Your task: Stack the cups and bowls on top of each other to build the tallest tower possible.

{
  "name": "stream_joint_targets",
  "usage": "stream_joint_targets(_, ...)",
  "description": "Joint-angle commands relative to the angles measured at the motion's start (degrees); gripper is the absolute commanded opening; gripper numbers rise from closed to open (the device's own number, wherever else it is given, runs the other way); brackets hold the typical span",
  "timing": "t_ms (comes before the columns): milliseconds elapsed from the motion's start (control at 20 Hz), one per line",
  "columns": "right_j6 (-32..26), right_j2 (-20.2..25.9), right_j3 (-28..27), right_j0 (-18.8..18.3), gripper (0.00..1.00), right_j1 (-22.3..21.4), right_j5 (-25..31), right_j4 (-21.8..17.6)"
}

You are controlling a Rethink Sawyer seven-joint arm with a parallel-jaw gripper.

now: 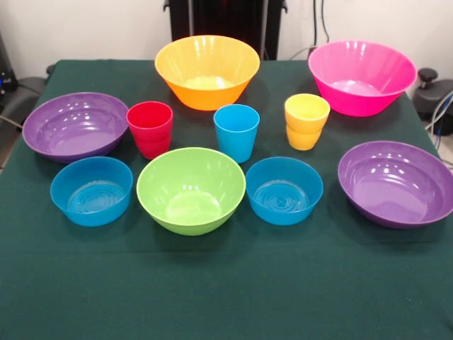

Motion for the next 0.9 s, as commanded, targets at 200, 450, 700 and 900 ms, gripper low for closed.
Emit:
stream_joint_targets(200, 10.45, 2.03, 4.0, -0.61, 1.0, 10.71, -7.37, -1.24)
stream_joint_targets(450, 11.23, 1.98, 3.8, -0.83, 1.0, 14.09, -10.76, -2.03)
stream_joint_targets(700, 11.96, 1.22, 2.98, -0.37, 1.0, 18.4, -14.97, -2.94)
stream_joint_targets(900, 12.32, 1.1, 2.62, -0.64, 1.0, 21.69, -18.11, -3.3)
